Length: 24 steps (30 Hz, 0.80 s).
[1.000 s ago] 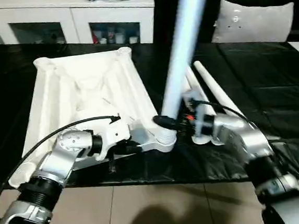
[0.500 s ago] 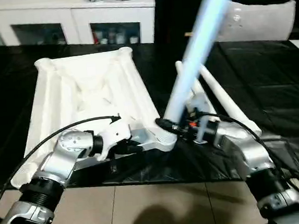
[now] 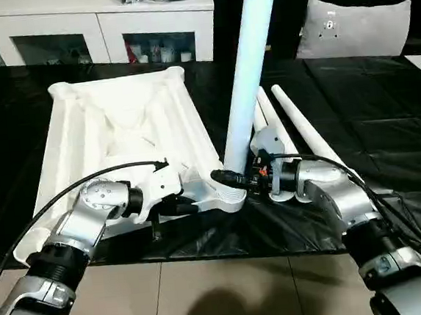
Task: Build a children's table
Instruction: Insert table leg to table base
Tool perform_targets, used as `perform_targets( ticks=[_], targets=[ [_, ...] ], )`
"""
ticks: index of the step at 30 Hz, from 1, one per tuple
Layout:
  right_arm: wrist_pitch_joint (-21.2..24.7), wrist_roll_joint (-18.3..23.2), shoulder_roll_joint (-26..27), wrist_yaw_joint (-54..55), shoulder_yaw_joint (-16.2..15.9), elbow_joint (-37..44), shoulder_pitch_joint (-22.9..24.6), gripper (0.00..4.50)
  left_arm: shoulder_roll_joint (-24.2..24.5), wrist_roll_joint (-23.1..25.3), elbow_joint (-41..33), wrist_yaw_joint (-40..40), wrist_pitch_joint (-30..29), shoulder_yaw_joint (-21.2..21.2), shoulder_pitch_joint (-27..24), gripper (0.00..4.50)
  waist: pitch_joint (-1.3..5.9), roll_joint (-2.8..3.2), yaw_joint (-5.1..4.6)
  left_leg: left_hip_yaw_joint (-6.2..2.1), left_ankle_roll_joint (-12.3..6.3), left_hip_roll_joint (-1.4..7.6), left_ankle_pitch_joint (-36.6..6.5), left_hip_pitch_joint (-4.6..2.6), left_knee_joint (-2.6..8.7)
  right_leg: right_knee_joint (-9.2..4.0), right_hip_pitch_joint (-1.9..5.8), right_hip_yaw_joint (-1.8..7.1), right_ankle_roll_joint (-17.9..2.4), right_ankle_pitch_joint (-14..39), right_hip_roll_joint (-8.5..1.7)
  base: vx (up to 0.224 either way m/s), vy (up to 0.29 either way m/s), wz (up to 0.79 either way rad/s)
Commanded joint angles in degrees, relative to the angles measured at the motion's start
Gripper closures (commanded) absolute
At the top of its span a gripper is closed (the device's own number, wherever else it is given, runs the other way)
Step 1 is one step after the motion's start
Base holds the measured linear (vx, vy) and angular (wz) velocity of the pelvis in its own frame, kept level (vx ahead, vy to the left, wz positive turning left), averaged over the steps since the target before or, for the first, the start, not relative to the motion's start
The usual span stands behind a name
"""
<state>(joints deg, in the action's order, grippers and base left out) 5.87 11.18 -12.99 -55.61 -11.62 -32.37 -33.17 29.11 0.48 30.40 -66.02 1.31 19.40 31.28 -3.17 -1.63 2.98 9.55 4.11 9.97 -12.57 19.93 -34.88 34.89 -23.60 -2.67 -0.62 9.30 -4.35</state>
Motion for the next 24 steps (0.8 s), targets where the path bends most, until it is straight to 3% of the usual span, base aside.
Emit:
perform_targets(
  ticks=[1, 2, 6, 7, 9, 10, 11, 12, 16, 18, 19, 21, 23, 24],
  targets=[
    [3.7, -4.5, -0.1, 0.2, -3.5, -5.7, 2.4, 2.6, 0.7, 1.2, -0.4, 0.4, 0.2, -0.4, 1.3, 4.5, 2.63, 0.94, -0.11, -1.48, 1.16, 2.91, -21.5, -0.2, 5.74, -5.9, 1.5, 2.52, -7.4, 33.9, -4.24, 0.0, 0.0, 0.0],
    [3.9, -4.4, 0.1, 0.6, -3.4, -5.7, 2.4, 2.6, 0.7, 1.0, -0.9, 0.7, -0.5, -0.7, 0.8, 4.5, 2.6, 0.52, -0.18, -1.48, 1.07, 2.93, -21.7, -0.26, 5.72, -6.12, 1.38, 2.47, -6.7, 35.4, -4.23, 0.0, 0.0, 0.0],
    [5.1, -4.4, 1.1, 4.6, -2.1, -5.8, 2.5, 2.6, 0.7, 0.8, -3.2, 3.9, -5.1, -2.2, -1.0, 4.5, 2.52, 0.68, -0.19, -1.6, 1.22, 2.87, -22.0, -0.34, 5.8, -6.37, 1.11, 2.38, -5.6, 38.0, -4.21, 0.0, 0.0, 0.0],
    [5.9, -4.3, 1.9, 7.6, -1.1, -5.8, 2.4, 2.6, 0.2, -0.1, -5.6, 6.1, -8.4, -3.6, -2.1, 4.5, 2.39, 0.25, -0.45, -1.74, 1.63, 2.92, -22.5, -0.27, 5.86, -6.33, 1.04, 2.25, -5.1, 39.7, -4.34, 0.0, 0.0, 0.0],
    [6.8, -4.2, 3.0, 11.6, 0.1, -6.0, 2.3, 2.6, -0.6, -1.0, -9.7, 9.0, -13.2, -5.2, -3.9, 4.5, 2.43, 0.38, -0.71, -1.81, 1.78, 2.75, -23.2, -0.4, 5.71, -6.71, 0.83, 2.03, -4.4, 41.7, -4.34, 0.0, 0.0, 0.0],
    [6.9, -4.4, 3.3, 12.6, 0.3, -6.1, 2.2, 2.6, -0.9, -1.1, -11.0, 9.8, -14.5, -5.6, -4.4, 4.5, 2.42, -0.03, -1.13, -1.98, 1.58, 2.68, -23.3, -0.15, 5.79, -7.02, 0.99, 1.62, -3.6, 42.8, -4.3, 0.0, 0.0, 0.0],
    [7.9, -4.9, 5.0, 17.8, 1.4, -7.4, 1.2, 2.6, -2.7, -1.1, -16.8, 13.6, -20.2, -6.7, -6.6, 4.5, 2.6, -0.01, -1.22, -2.06, 1.84, 2.89, -23.0, -0.11, 5.88, -6.77, 1.21, 1.63, -3.9, 41.8, -4.51, 0.0, 0.0, 0.0],
    [7.9, -4.9, 5.0, 17.8, 1.4, -7.4, 1.2, 2.6, -2.7, -1.1, -16.8, 13.6, -20.2, -6.7, -6.6, 4.5, 2.44, 0.33, -1.82, -2.27, 1.99, 2.99, -22.5, 0.55, 6.32, -6.58, 1.63, 1.26, -4.7, 39.6, -4.31, 0.0, 0.0, 0.0],
    [9.1, -5.1, 8.6, 28.4, 4.2, -12.7, -3.0, 2.6, -8.3, 1.6, -26.3, 21.6, -29.9, -6.5, -9.5, 4.5, 2.47, 0.42, -2.99, -2.54, 2.48, 3.04, -25.6, 0.27, 6.51, -7.0, 1.79, 0.56, -5.5, 36.6, -4.22, 0.0, 0.0, 0.0],
    [9.1, -5.1, 10.1, 32.4, 5.1, -16.2, -5.5, 2.6, -11.5, 4.8, -29.4, 25.7, -34.2, -4.9, -9.7, 4.5, 2.43, 0.46, -3.03, -2.32, 2.0, 2.79, -25.7, -0.17, 6.15, -7.35, 1.33, 0.67, -5.9, 35.7, -4.2, 0.0, 0.0, 0.0],
    [9.2, -5.0, 10.8, 34.0, 5.5, -18.1, -6.8, 2.6, -13.5, 5.7, -30.9, 27.9, -36.8, -4.1, -9.4, 4.5, 2.49, 0.23, -3.22, -2.11, 1.64, 2.82, -25.5, -0.31, 6.01, -7.25, 1.19, 0.86, -6.5, 34.7, -4.2, 0.0, 0.0, 0.0],
    [9.5, -5.0, 11.6, 35.5, 6.0, -19.6, -7.8, 2.6, -14.7, 5.9, -32.9, 29.6, -39.8, -3.0, -9.3, 4.5, 2.54, -0.13, -3.23, -2.04, 1.0, 2.69, -24.5, 0.06, 5.99, -7.17, 1.45, 0.8, -6.5, 34.1, -4.13, 0.0, 0.0, 0.0],
    [9.4, -5.3, 12.0, 35.9, 6.1, -20.2, -8.1, 2.6, -14.6, 6.1, -33.6, 30.0, -40.7, -2.4, -9.3, 4.5, 2.51, -0.03, -3.11, -2.01, 0.48, 2.55, -24.0, 0.2, 5.94, -7.24, 1.4, 0.81, -5.9, 34.6, -4.12, 0.0, 0.0, 0.0],
    [9.4, -5.4, 12.1, 35.8, 6.1, -20.2, -8.1, 2.6, -14.4, 6.2, -33.6, 30.1, -40.7, -2.3, -9.3, 4.5, 2.54, -0.51, -3.23, -2.07, 0.38, 2.6, -23.9, 0.44, 6.03, -7.19, 1.56, 0.74, -5.6, 34.6, -4.09, 0.0, 0.0, 0.0]
  ],
)
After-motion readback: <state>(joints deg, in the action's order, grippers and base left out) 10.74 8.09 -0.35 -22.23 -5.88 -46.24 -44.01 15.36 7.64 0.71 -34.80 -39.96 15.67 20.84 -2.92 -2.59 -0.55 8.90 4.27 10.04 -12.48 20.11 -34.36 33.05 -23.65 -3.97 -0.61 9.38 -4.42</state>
